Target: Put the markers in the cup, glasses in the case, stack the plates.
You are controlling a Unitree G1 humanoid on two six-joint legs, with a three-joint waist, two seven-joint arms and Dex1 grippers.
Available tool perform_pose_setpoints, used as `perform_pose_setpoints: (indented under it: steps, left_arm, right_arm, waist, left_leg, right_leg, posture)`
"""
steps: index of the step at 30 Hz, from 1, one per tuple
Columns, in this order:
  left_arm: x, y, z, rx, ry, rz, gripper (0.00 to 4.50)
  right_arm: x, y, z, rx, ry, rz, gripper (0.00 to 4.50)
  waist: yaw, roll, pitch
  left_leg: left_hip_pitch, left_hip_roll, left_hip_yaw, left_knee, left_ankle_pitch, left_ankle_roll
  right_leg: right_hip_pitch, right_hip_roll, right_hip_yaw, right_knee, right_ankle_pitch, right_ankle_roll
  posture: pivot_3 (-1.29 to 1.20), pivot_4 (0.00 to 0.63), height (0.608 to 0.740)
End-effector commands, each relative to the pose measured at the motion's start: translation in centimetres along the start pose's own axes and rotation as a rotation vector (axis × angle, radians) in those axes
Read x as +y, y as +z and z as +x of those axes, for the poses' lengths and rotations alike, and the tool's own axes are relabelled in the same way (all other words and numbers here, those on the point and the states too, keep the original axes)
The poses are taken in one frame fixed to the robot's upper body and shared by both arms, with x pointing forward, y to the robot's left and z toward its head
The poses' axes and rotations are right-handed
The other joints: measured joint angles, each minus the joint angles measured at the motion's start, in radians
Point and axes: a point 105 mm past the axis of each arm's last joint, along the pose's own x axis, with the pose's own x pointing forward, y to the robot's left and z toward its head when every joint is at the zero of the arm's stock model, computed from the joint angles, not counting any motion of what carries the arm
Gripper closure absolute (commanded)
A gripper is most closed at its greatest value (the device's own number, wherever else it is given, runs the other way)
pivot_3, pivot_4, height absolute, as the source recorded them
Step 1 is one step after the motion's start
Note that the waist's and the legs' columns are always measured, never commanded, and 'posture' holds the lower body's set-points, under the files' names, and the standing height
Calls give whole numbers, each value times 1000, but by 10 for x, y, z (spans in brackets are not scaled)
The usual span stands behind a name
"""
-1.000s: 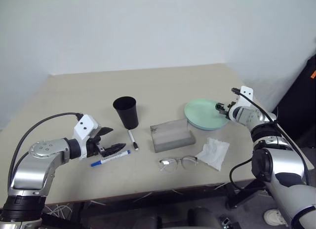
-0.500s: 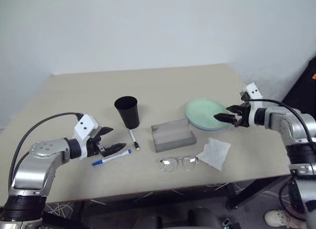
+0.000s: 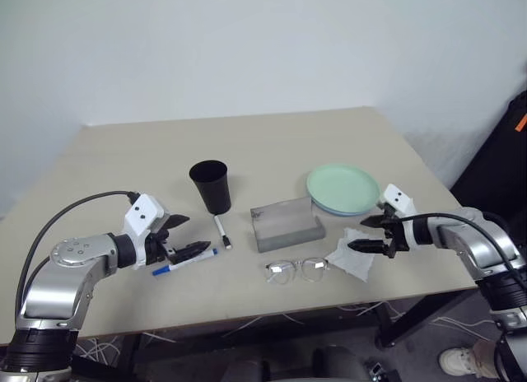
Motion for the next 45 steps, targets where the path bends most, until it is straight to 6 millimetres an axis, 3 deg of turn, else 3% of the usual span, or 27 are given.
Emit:
perform_pose_setpoints:
  steps: [1, 9, 15, 18, 29, 33, 38, 42, 45]
  left_arm:
    - [0, 12, -2, -34, 5, 33, 0]
    - [-2, 12, -3, -33, 6, 29, 0]
    - [-3, 11, -2, -32, 6, 27, 0]
    - [-4, 11, -2, -31, 6, 27, 0]
    - [-3, 12, -1, -35, 7, 26, 0]
    - [-3, 12, 0, -36, 8, 26, 0]
    - [-2, 12, -1, -36, 13, 29, 0]
    - [1, 13, -1, -37, 17, 31, 0]
    - [3, 15, 1, -39, 17, 34, 0]
  right_arm:
    - [-4, 2, 2, -1, -30, -50, 19]
    - [2, -20, 5, 78, 5, -110, 19]
    - [3, -27, 3, 107, 12, -154, 19]
    - [3, -26, 2, 106, 14, -163, 612]
    - [8, -21, -1, 116, 57, -206, 4486]
    - [8, -16, -1, 109, 69, -217, 4486]
    - [0, 11, -6, 35, 37, -246, 4486]
    - [-27, 67, -14, -126, -77, -213, 4486]
    - [-57, 89, -11, -166, -225, -175, 4486]
  waist:
    - [1, 0, 0]
    - [1, -1, 0]
    - [1, -1, 0]
    - [1, -1, 0]
    - [1, -2, 0]
    - [1, -2, 0]
    - [1, -2, 0]
    - [-2, -1, 0]
    - [-2, -2, 0]
  left_leg:
    - [0, 0, 0, 0, 0, 0]
    - [0, 0, 1, 0, 0, 0]
    - [0, -1, 1, 0, 0, -1]
    - [0, -1, 1, 0, 0, -1]
    - [0, -1, 1, 1, 0, -1]
    - [0, -1, 1, 1, 0, -1]
    - [0, -1, 1, 1, 0, -1]
    - [1, 0, 1, 1, 0, -1]
    - [1, -1, 2, 1, 0, -1]
  right_leg:
    - [0, 0, 0, 0, 0, 0]
    - [1, 0, 0, 1, 0, 0]
    - [1, 0, 0, 1, 0, 0]
    - [1, 0, 0, 1, 0, 0]
    - [1, 0, 0, 0, 0, 0]
    - [1, 0, 0, 1, 0, 0]
    - [1, 0, 0, 1, 0, 0]
    - [0, 0, 0, 1, 0, 0]
    - [0, 1, -1, 1, 0, 0]
  posture:
    - [0, 0, 731]
    - [0, 0, 731]
    - [0, 0, 731]
    - [0, 0, 731]
    - [0, 0, 731]
    - [0, 0, 731]
    - [0, 0, 731]
    - [0, 0, 731]
    - [0, 0, 731]
